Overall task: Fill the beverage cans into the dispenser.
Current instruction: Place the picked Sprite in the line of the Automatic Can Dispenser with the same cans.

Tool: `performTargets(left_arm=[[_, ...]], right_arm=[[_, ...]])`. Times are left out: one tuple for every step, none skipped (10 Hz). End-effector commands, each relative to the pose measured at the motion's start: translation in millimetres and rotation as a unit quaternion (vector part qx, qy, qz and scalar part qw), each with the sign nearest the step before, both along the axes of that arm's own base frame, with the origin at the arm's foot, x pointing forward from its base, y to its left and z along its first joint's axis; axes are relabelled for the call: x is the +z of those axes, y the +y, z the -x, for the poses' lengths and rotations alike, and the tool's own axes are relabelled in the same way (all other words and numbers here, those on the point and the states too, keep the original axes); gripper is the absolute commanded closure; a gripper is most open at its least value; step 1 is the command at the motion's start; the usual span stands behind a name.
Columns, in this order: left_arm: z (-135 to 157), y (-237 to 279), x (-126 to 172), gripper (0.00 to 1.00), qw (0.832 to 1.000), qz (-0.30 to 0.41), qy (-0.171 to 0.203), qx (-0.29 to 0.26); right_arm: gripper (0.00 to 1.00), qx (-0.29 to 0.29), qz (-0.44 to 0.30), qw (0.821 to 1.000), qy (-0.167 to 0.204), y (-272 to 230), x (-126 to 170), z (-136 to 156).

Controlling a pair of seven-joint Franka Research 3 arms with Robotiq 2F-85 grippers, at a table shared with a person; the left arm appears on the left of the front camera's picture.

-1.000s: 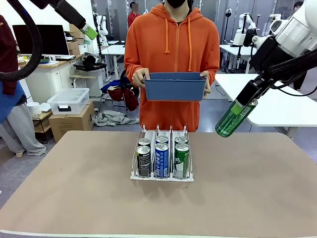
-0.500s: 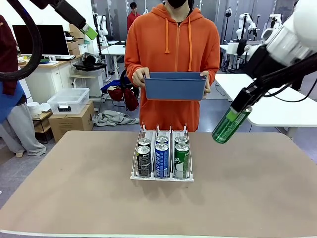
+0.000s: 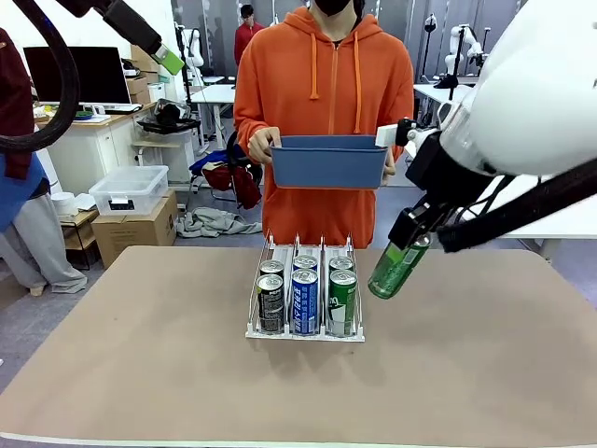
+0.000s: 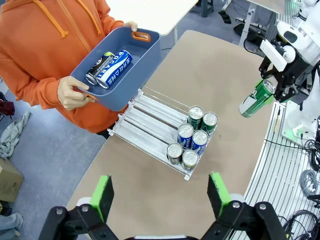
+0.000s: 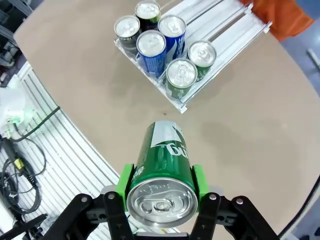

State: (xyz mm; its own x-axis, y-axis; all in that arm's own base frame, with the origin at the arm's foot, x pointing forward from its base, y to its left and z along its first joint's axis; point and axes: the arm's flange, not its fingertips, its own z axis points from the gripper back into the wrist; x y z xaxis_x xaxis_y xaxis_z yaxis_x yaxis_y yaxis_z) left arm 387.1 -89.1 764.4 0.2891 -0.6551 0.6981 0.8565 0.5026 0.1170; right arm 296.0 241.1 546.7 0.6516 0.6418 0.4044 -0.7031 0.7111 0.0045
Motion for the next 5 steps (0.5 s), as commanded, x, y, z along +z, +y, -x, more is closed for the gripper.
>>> performTargets(left_arm=[[1.6, 0.9, -0.4, 0.0, 1.0, -0.003, 0.002, -0.002], [1.6, 0.9, -0.4, 0.0, 1.0, -0.003, 0.002, -0.002], [1.6, 0.9, -0.4, 0.0, 1.0, -0.003, 0.002, -0.002], [1.6, 0.9, -0.4, 0.0, 1.0, -0.003, 0.002, -0.002], [1.6, 0.9, -0.4, 0.0, 1.0, -0.003, 0.002, -0.002]], right_arm=[[0.42, -0.024, 0.002, 0.998, -0.061, 14.1, -14.1, 6.7], [0.42, -0.018, -0.002, 0.998, -0.061, 16.6, -20.6, 11.2], [0.42, -0.009, 0.0, 0.998, -0.061, 15.4, -27.4, 11.7], [0.42, -0.002, -0.008, 0.999, -0.049, 17.8, -33.5, 7.5], [0.42, 0.0, 0.001, 0.999, -0.047, 13.9, -19.2, 7.7]])
